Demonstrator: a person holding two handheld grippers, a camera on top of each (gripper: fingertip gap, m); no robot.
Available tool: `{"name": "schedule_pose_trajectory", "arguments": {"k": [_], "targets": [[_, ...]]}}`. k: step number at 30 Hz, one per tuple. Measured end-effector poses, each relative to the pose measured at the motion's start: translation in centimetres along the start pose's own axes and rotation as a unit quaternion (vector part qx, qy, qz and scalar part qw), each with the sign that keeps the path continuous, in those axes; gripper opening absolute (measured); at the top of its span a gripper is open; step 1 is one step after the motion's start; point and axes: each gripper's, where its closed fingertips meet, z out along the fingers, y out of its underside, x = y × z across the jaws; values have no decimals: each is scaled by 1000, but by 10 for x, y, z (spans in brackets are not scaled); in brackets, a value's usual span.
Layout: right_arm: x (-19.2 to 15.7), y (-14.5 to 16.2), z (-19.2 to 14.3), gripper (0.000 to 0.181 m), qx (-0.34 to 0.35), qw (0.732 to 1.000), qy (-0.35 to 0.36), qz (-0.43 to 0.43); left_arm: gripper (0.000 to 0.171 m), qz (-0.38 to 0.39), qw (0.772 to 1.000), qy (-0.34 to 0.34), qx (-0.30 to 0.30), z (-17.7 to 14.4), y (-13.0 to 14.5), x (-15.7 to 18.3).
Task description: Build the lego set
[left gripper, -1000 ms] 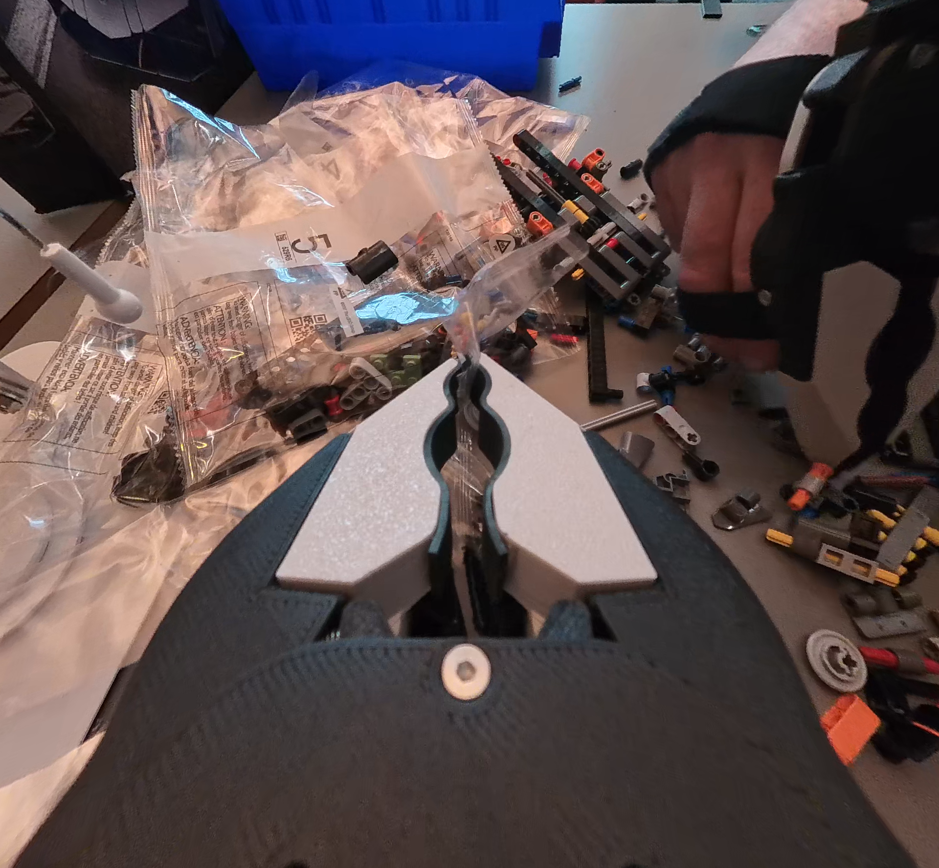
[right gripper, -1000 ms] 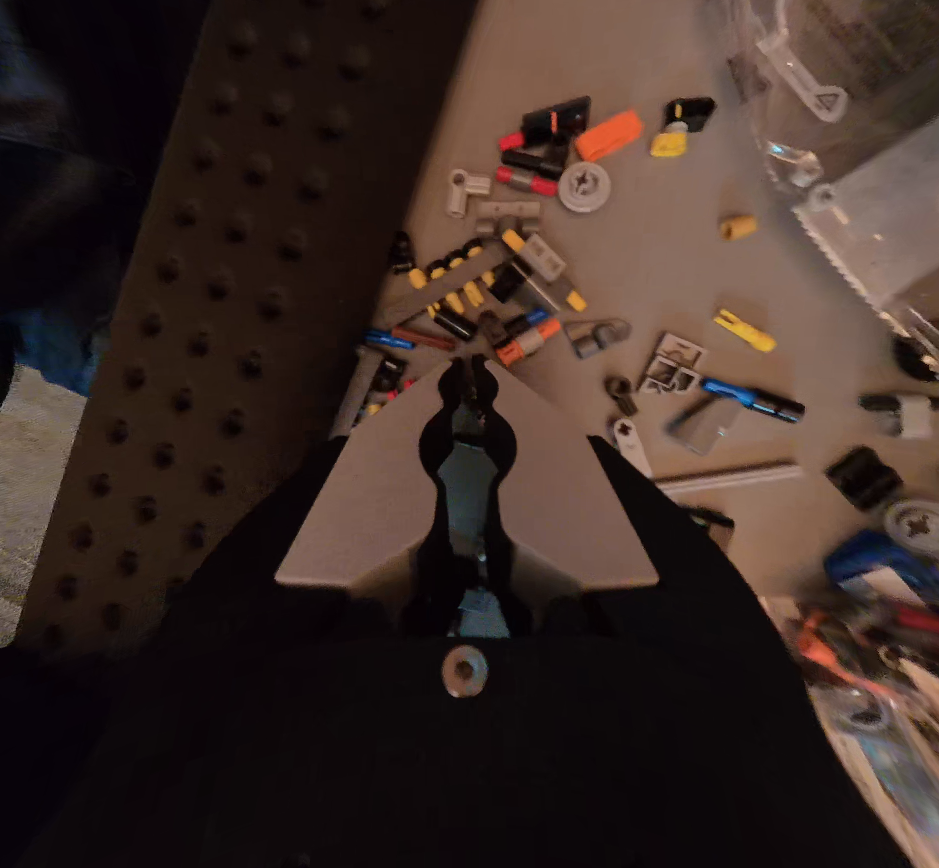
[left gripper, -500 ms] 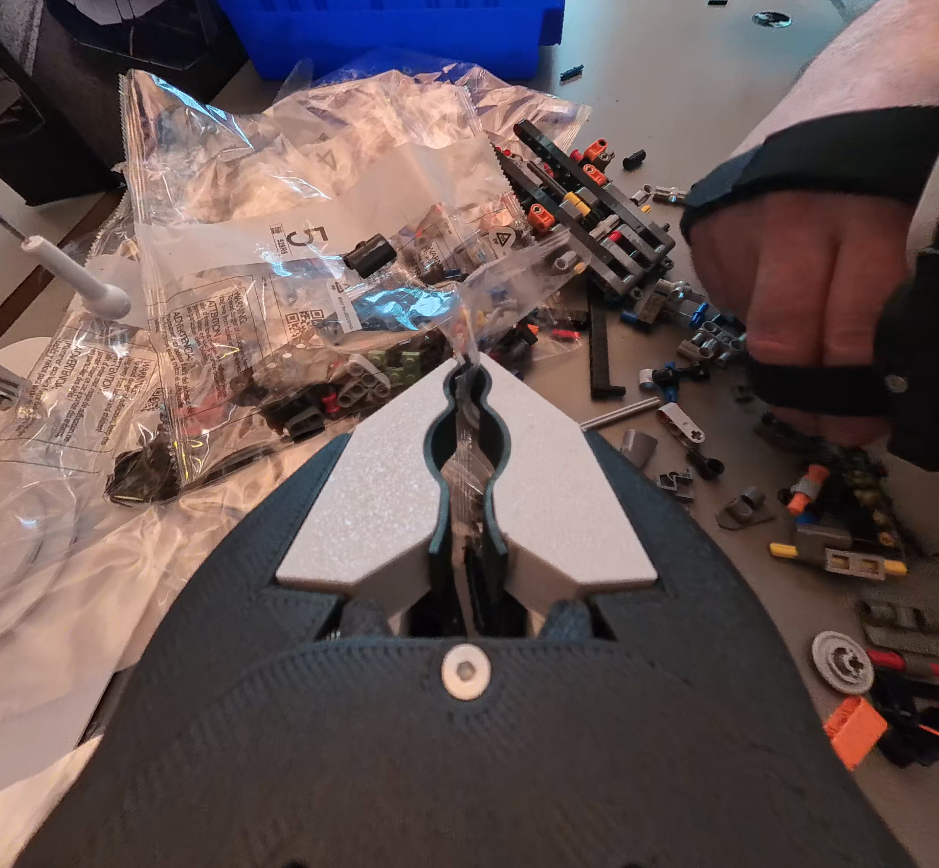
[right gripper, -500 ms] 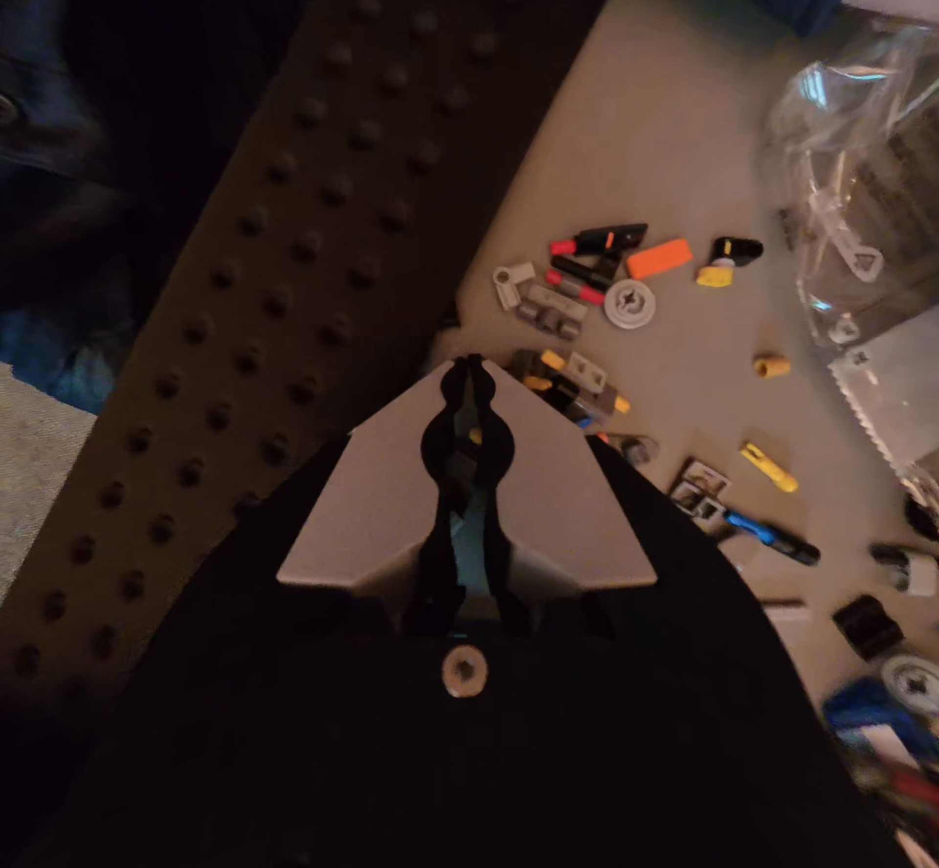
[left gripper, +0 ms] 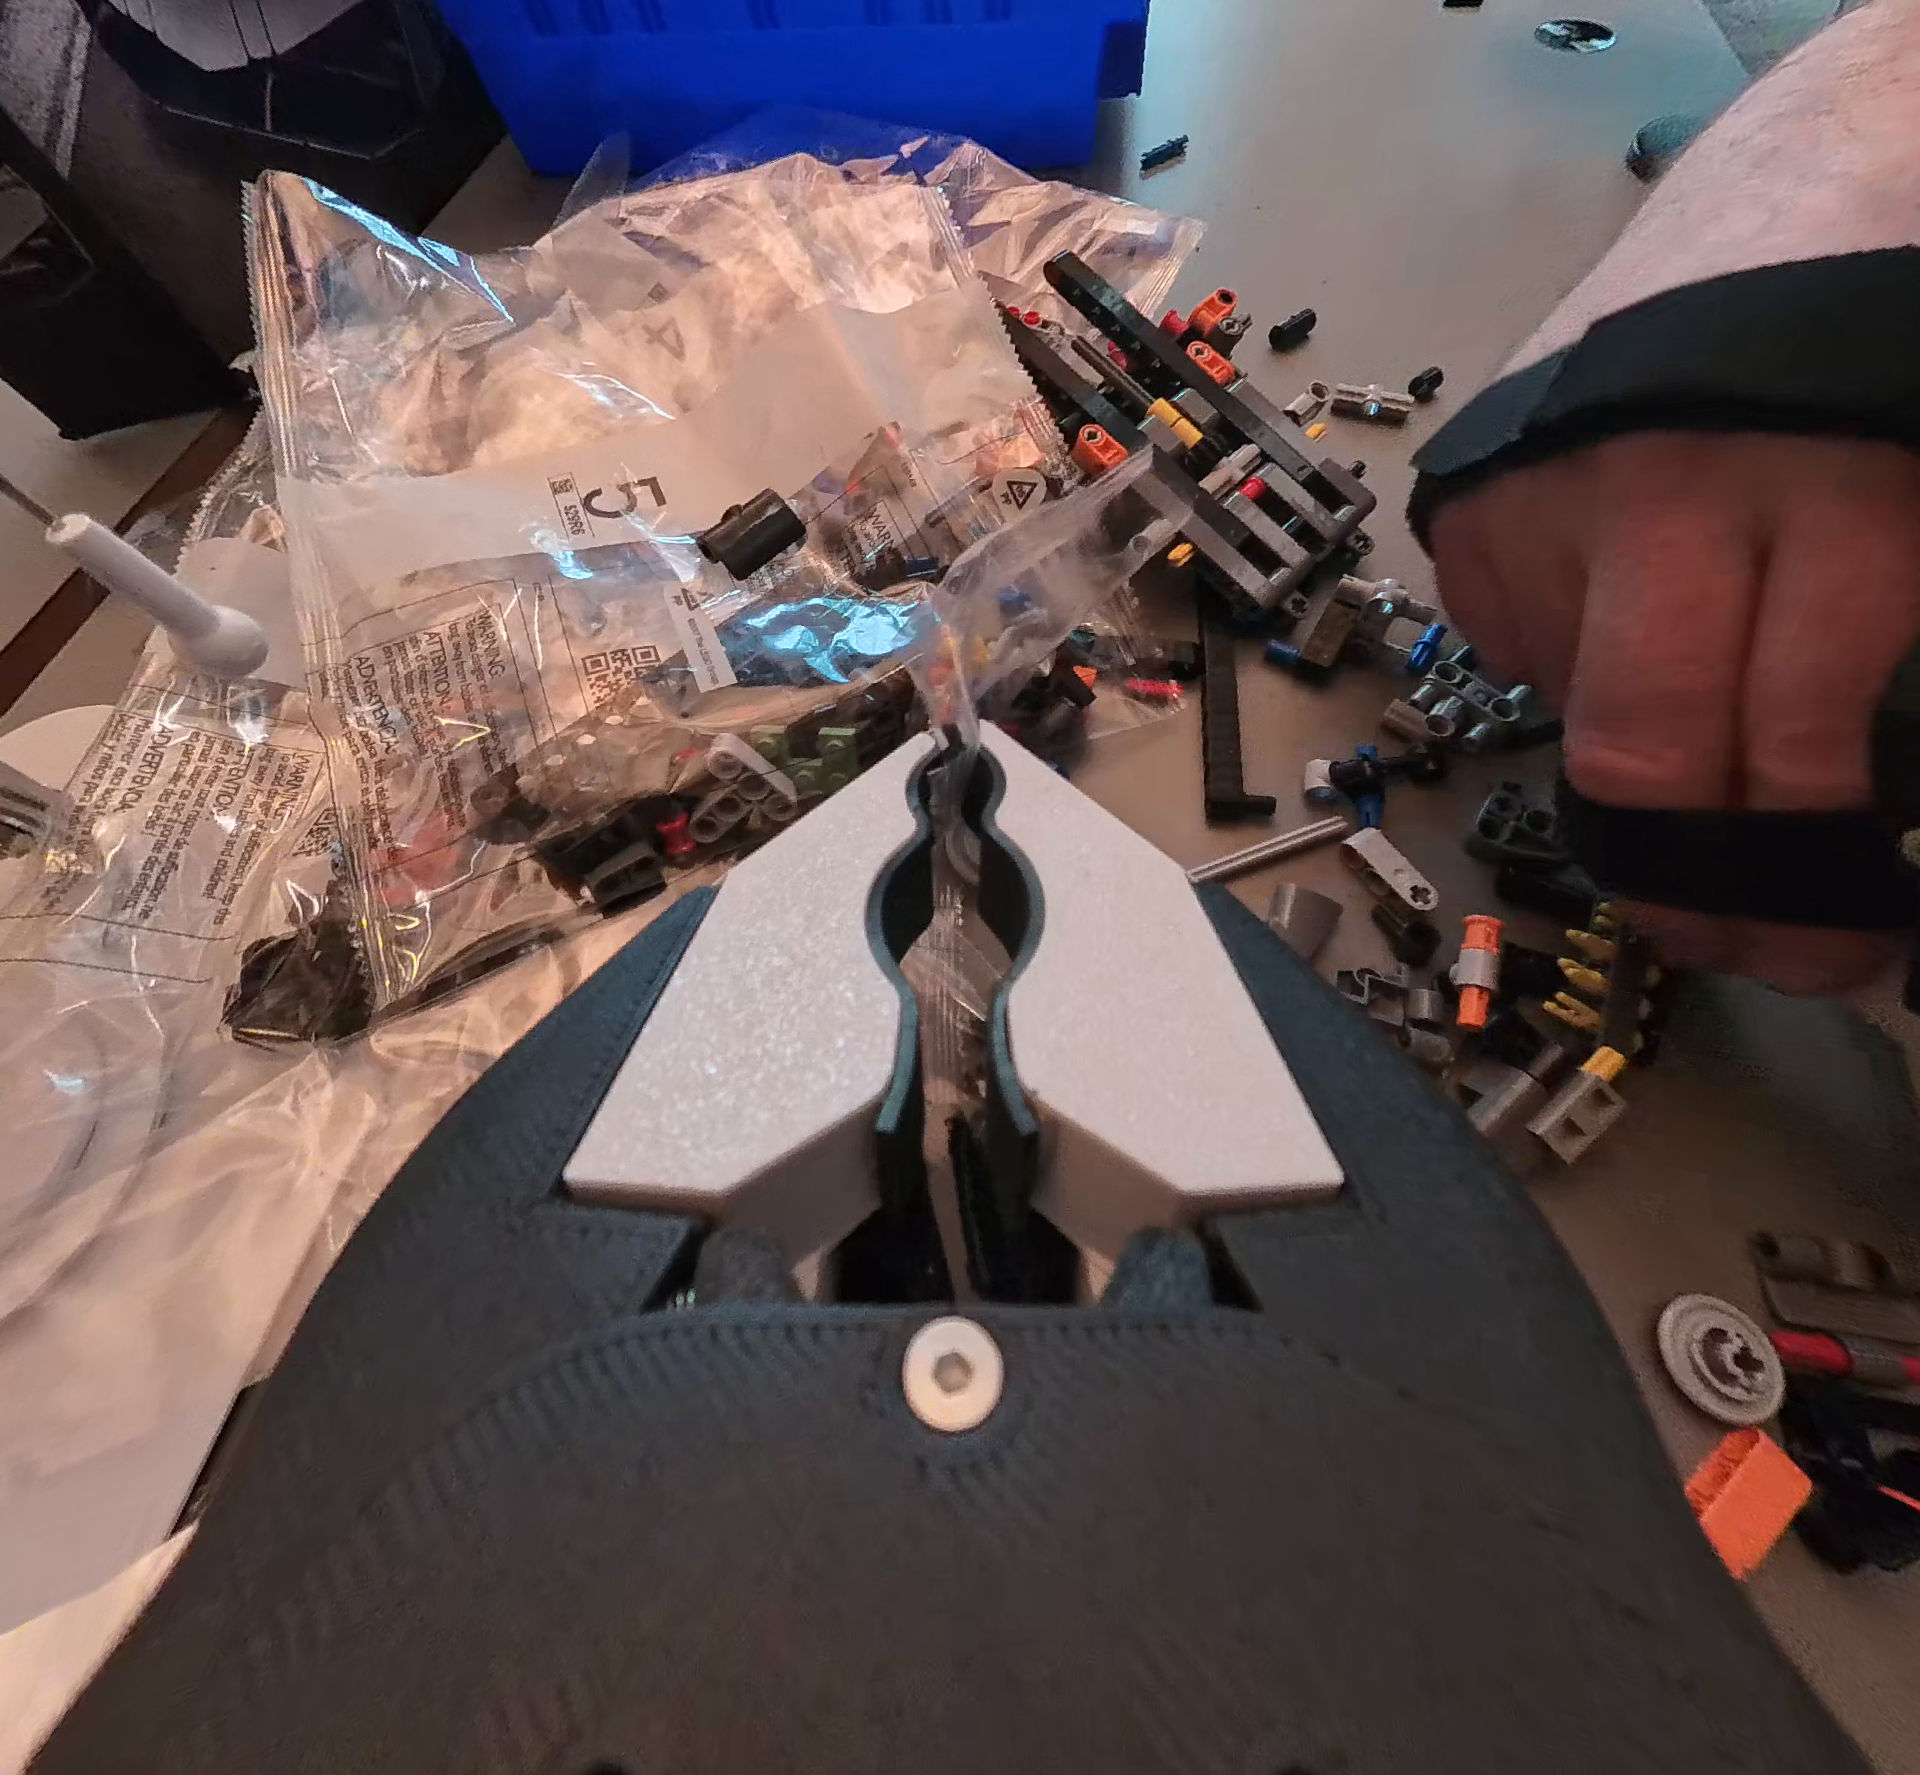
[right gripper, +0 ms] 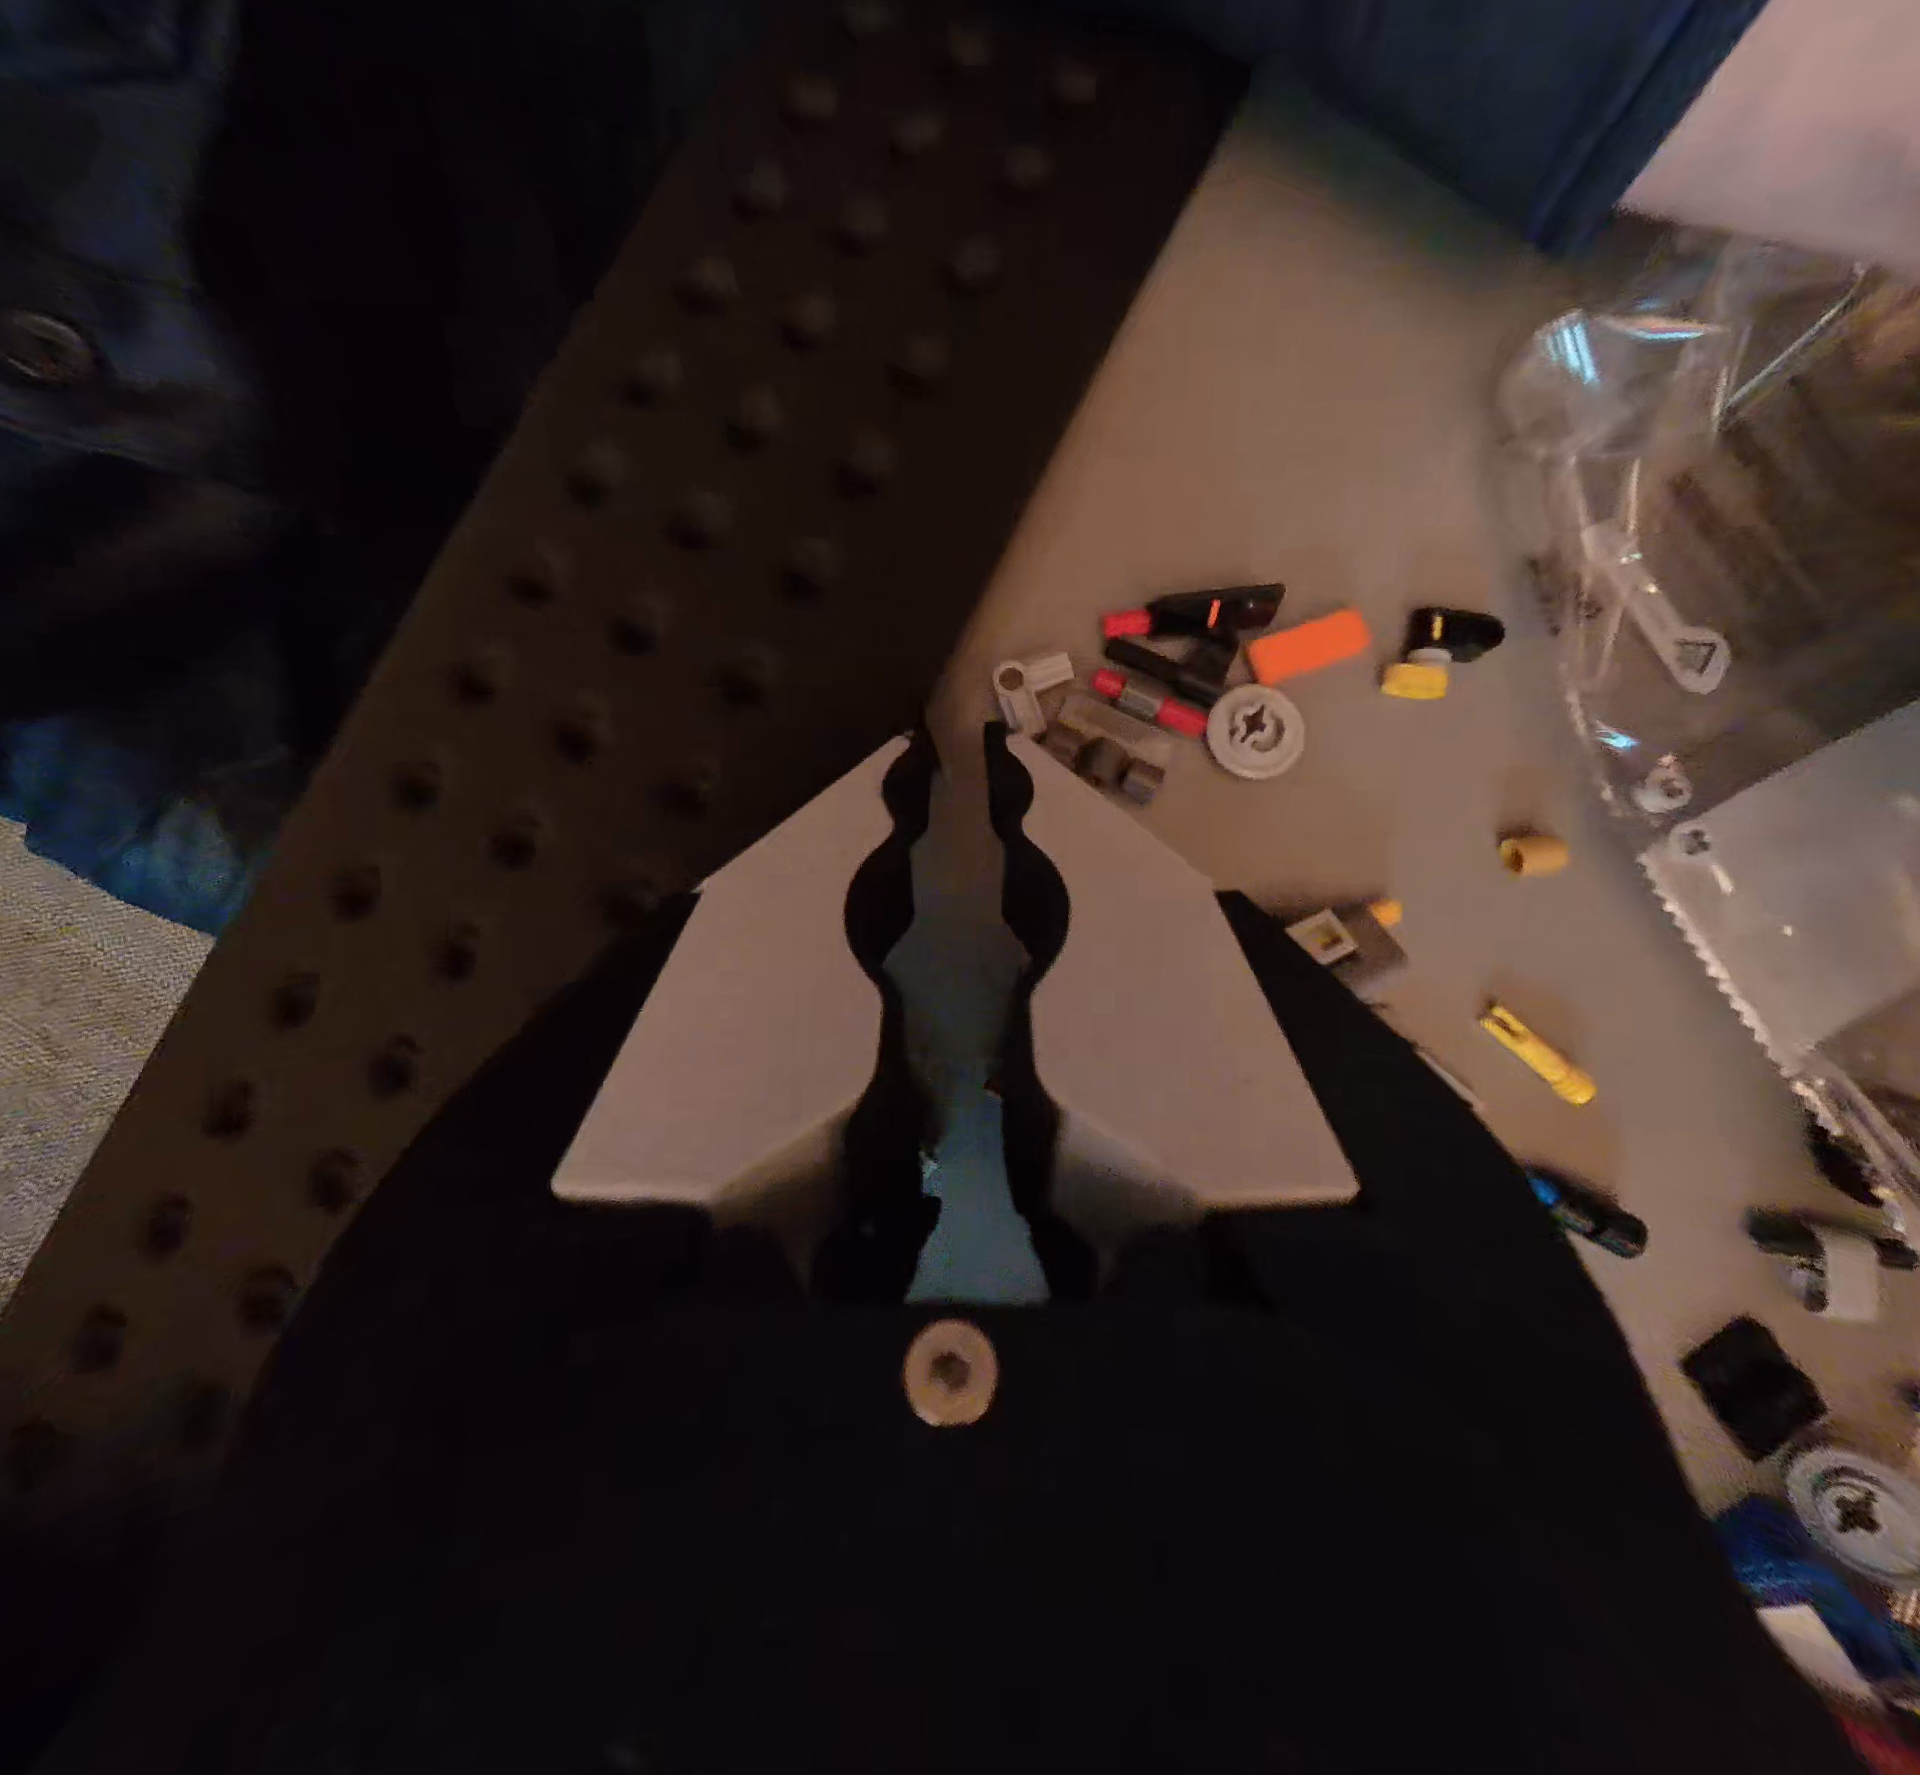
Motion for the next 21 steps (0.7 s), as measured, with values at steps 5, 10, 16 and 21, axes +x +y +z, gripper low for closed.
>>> {"name": "schedule_pose_trajectory", "arguments": {"k": [5,10,16,21], "targets": [[0,1,3,5,-6,1000,-1,-5,0,0,1000,0,-1,0,0,0],[-1,6,7,0,-24,1000,-5,-8,0,-1,1000,0,-2,1,1,0],[23,18,-6,3,-29,998,50,16,0,-1,1000,0,-2,1,1,0],[17,11,-18,14,-1,999,38,21,0,1,1000,-1,-2,0,1,0]]}}
